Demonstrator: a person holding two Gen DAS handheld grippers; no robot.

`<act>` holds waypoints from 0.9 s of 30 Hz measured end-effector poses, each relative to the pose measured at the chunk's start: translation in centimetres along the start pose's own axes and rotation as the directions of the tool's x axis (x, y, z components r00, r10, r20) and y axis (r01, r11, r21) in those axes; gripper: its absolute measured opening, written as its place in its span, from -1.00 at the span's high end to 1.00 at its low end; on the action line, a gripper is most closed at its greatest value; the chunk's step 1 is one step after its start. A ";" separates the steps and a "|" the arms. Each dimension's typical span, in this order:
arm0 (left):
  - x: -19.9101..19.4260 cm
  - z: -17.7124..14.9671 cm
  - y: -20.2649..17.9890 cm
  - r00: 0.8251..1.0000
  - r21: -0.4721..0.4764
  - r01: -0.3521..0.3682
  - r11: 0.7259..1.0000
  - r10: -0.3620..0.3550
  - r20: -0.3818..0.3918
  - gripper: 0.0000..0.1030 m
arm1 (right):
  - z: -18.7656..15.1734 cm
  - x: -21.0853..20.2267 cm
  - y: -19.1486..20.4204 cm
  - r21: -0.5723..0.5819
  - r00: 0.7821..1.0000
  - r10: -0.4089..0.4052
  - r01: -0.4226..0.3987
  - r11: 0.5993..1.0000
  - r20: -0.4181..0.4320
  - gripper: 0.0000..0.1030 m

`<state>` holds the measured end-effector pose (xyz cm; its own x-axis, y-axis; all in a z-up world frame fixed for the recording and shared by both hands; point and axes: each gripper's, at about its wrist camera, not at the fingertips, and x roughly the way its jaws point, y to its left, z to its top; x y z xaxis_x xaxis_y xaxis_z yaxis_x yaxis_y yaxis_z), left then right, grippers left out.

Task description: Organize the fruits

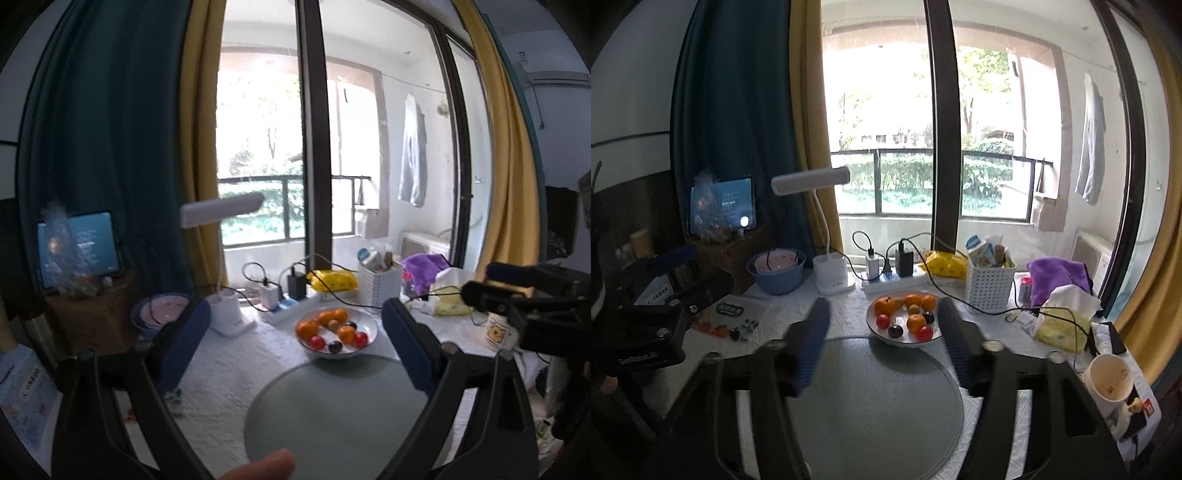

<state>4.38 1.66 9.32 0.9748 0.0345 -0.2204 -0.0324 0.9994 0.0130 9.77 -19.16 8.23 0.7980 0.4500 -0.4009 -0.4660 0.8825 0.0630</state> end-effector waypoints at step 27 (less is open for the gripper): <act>-4.8 1.5 -0.5 0.998 -0.035 -0.016 0.999 0.018 0.064 -0.85 | -0.6 -6.8 -2.4 0.068 0.985 -0.148 0.142 0.988 0.093 -0.41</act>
<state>0.05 0.97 11.84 0.9861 0.0524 -0.1576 -0.0559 0.9983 -0.0180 5.23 -24.36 10.26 0.8901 0.3254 -0.3189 -0.3212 0.9446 0.0673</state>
